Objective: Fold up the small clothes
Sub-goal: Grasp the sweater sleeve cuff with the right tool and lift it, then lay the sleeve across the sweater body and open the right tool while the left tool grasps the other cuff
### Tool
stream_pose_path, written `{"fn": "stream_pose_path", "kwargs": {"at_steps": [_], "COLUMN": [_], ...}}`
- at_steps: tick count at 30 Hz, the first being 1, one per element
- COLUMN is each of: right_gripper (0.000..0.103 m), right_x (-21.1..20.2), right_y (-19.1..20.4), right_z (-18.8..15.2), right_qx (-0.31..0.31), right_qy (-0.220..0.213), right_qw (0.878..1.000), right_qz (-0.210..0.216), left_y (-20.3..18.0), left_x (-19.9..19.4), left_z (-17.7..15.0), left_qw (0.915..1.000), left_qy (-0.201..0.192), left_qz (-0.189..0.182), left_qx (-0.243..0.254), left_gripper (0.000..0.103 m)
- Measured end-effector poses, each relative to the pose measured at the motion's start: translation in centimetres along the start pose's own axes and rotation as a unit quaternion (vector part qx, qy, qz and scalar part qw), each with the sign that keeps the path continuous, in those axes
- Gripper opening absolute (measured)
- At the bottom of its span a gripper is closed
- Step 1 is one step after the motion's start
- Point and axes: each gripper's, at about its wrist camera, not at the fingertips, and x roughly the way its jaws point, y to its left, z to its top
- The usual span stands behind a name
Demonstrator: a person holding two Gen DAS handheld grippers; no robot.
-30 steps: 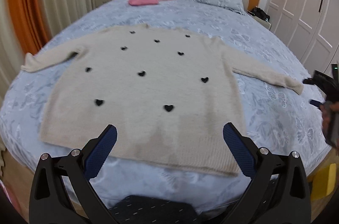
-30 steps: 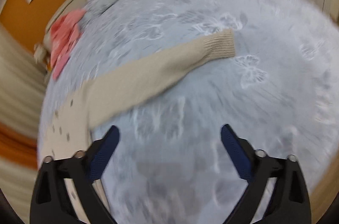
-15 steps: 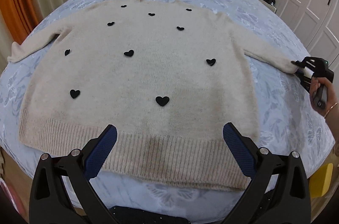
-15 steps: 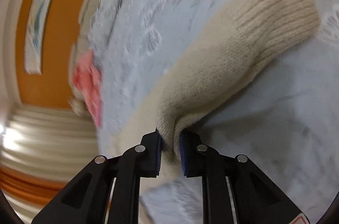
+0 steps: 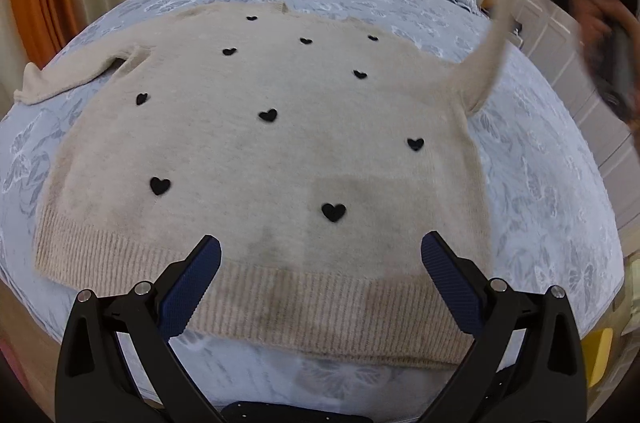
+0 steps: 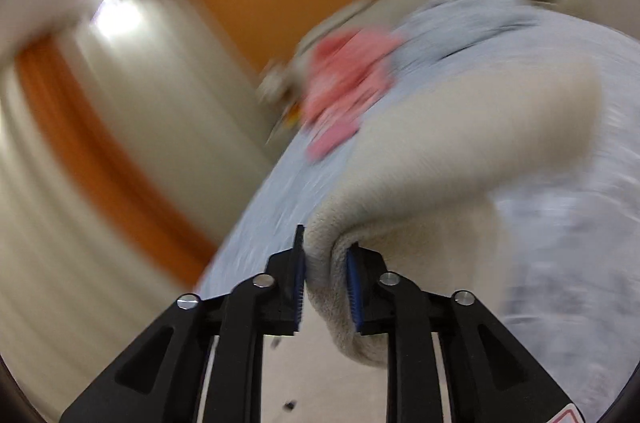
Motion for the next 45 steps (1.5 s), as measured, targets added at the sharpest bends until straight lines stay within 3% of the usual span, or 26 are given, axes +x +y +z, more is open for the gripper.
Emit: {"fn": "stream_pose_path", "kwargs": {"at_steps": [2,4,6,7,11,15,18,21,22,23,24,25,26,27,29,31,34,35,36,40,43,45], "right_gripper": [0.033,0.034,0.063,0.066,0.067,0.067,0.067,0.067,0.067,0.067,0.06,0.049,0.018,0.011,0.01,0.01,0.01,0.01,0.01,0.009,0.009,0.01], "right_x": [5.1,5.9,4.0,2.4,1.6,1.7,3.2,4.9,5.5,6.0,7.1,7.1,7.4,7.1,5.1,3.6,5.9,5.8,5.5,3.2,4.8,4.6], "right_y": [5.1,6.9,5.7,4.2,-2.4,-6.7,-7.6,-8.1,-8.3,-8.8,-10.0,-10.0,-10.2,-10.3,-10.5,-11.1,-14.3,-14.4,-14.0,-12.1,-13.8,-14.8], "right_z": [-1.6,-2.8,-3.5,-4.3,-7.7,-12.0,-14.8,-15.7,-15.8,-15.8,-16.5,-16.5,-16.4,-15.9,-15.1,-14.6,-17.3,-17.6,-17.4,-15.2,-16.1,-16.4], "right_qx": [-0.082,-0.115,-0.106,-0.099,-0.082,-0.052,-0.066,-0.078,-0.075,-0.069,-0.064,-0.061,-0.053,-0.04,-0.002,0.012,0.026,0.027,0.025,0.028,0.028,0.05], "right_qy": [0.066,0.069,0.055,0.047,0.101,0.16,0.192,0.192,0.191,0.187,0.185,0.184,0.182,0.167,0.119,0.094,0.158,0.148,0.141,0.087,0.137,0.143], "right_qw": [0.994,0.99,0.991,0.989,0.971,0.958,0.948,0.942,0.943,0.945,0.947,0.949,0.952,0.956,0.971,0.973,0.957,0.96,0.961,0.97,0.957,0.958], "right_qz": [-0.012,-0.032,-0.065,-0.098,-0.199,-0.231,-0.244,-0.264,-0.264,-0.261,-0.256,-0.249,-0.242,-0.237,-0.207,-0.21,-0.242,-0.238,-0.237,-0.225,-0.256,-0.244], "left_y": [0.8,1.8,3.5,4.3,8.2,10.9,12.1,13.0,13.3,13.6,14.0,14.1,14.3,14.4,14.2,14.6,15.6,15.7,15.7,15.0,15.6,16.4], "left_x": [-0.2,-0.3,-0.3,-0.1,2.4,6.7,11.6,17.1,18.8,20.9,22.9,23.6,23.7,23.1,20.5,18.8,19.8,20.5,20.2,19.6,19.3,17.9], "left_z": [0.6,1.4,3.0,3.6,8.3,14.6,19.6,22.8,23.6,24.2,24.4,24.3,24.4,24.5,24.3,23.2,20.6,19.5,18.9,19.4,19.3,19.2], "left_qw": [1.0,0.9999,0.9993,0.999,0.9926,0.978,0.9677,0.9649,0.9635,0.9616,0.9588,0.9578,0.9565,0.9559,0.9604,0.9617,0.9647,0.9639,0.9624,0.9607,0.9595,0.9551], "left_qy": [-0.001,-0.005,-0.014,-0.016,-0.025,-0.028,-0.031,-0.009,0.002,0.021,0.045,0.054,0.047,0.025,-0.026,-0.045,-0.023,-0.014,-0.035,-0.034,-0.028,-0.032], "left_qz": [0.002,0.001,-0.009,-0.013,-0.057,-0.108,-0.113,-0.084,-0.082,-0.084,-0.087,-0.082,-0.08,-0.092,-0.093,-0.091,-0.057,-0.055,-0.063,-0.068,-0.081,-0.105], "left_qx": [-0.005,-0.015,-0.033,-0.041,-0.104,-0.176,-0.223,-0.248,-0.255,-0.26,-0.267,-0.27,-0.277,-0.278,-0.261,-0.255,-0.256,-0.26,-0.262,-0.267,-0.268,-0.275], "left_gripper": [0.098,0.098,0.098,0.098,0.098,0.098,0.098,0.096,0.085,0.058,0.04,0.01,0.011,0.011,0.01,0.011,0.011,0.011,0.011,0.014,0.016,0.021]}}
